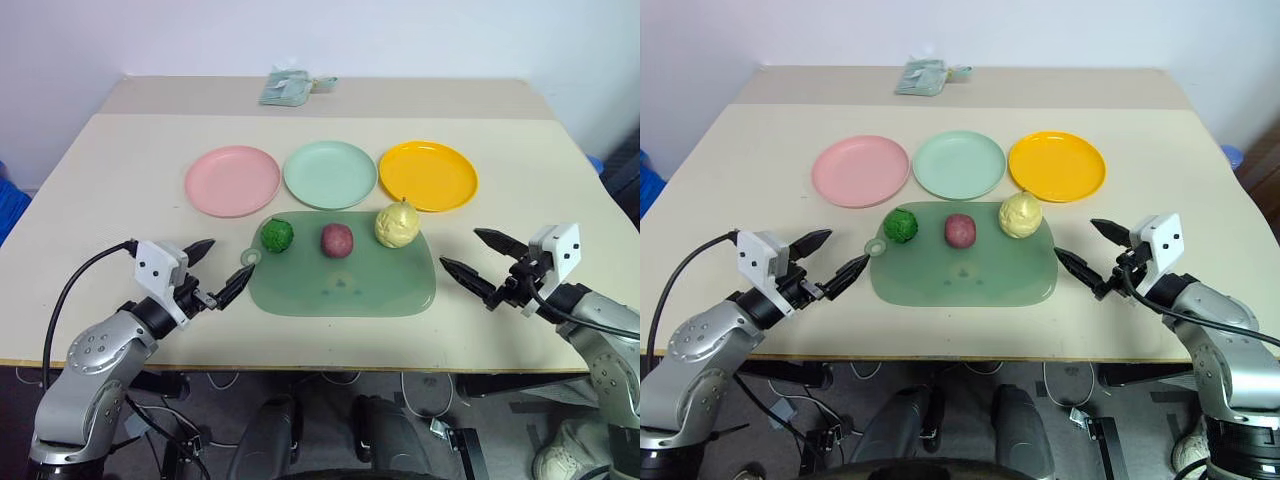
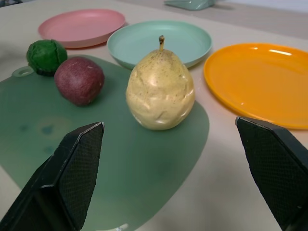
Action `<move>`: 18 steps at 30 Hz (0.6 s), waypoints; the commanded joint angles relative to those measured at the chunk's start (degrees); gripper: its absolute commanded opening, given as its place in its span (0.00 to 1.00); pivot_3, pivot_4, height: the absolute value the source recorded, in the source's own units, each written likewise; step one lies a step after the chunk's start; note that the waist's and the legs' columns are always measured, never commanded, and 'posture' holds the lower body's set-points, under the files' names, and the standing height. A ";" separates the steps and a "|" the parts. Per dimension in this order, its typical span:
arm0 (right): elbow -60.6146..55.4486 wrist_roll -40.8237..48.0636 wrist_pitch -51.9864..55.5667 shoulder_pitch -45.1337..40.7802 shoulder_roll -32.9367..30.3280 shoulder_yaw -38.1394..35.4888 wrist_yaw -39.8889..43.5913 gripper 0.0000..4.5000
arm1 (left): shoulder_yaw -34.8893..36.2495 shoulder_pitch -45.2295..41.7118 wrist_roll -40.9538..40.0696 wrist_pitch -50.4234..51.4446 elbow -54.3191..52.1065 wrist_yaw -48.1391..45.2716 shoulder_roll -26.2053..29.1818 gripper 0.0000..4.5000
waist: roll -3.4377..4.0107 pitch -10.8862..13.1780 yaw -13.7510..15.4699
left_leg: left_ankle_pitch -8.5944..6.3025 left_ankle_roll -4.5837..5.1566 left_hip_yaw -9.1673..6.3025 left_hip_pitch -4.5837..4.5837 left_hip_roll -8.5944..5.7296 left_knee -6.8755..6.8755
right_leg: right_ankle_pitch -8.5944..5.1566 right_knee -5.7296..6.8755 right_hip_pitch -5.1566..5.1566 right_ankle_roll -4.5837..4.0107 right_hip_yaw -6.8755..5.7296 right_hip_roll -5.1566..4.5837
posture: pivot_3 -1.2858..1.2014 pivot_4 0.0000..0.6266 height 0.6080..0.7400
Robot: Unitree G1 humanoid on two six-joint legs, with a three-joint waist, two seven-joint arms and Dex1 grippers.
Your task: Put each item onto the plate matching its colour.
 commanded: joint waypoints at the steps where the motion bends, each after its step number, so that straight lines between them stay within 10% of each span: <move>1: -3.28 1.39 0.44 0.01 -0.86 -1.71 -0.21 1.00 | 0.90 -0.05 0.06 -0.80 -1.02 -1.04 0.40 1.00 | 0.00 0.00 -0.03 | 0.00 0.00 0.01 0.00 0.00 0.00 | 0.00 0.00 0.00 0.00 0.00 0.00 | 0.52 0.24 1.00; 18: -6.68 1.51 3.15 -3.27 -0.91 0.25 -2.49 1.00 | 2.55 -2.95 -4.95 7.12 -0.49 -0.58 1.03 1.00 | 0.00 -0.01 0.02 | 0.00 0.01 0.04 -0.01 0.00 0.05 | 0.01 0.02 0.00 0.01 -0.01 0.00 | 0.52 0.24 1.00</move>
